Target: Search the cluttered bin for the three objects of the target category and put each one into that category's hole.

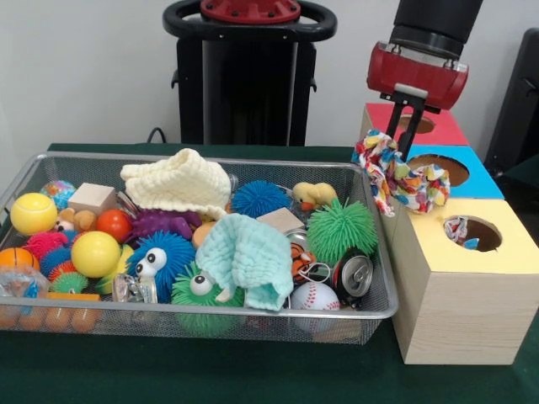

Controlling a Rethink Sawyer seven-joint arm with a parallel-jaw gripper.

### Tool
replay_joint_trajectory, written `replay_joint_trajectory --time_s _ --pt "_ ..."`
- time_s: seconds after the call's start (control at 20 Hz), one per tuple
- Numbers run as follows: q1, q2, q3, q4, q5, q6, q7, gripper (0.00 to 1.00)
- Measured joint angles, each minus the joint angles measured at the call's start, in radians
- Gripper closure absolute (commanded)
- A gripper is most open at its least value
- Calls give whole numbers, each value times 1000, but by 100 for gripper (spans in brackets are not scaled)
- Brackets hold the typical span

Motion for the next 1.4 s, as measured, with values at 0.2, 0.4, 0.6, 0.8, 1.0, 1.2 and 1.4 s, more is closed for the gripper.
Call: replay_joint_trajectory --time_s 0.2,0.4,0.6,0.8,1.0,1.2,1.4 --pt "7 2 -21 -21 31 1 0 100" --pt "7 1 -32 -40 45 22 0 100" --pt "7 -8 -41 -76 66 97 0 100" --pt "8 -15 -55 -99 84 145 0 100" --pt "9 -17 -57 -113 110 161 0 100" --pt "17 -17 -57 -123 153 164 1 100" --pt "25 -16 -58 -123 176 164 1 100"
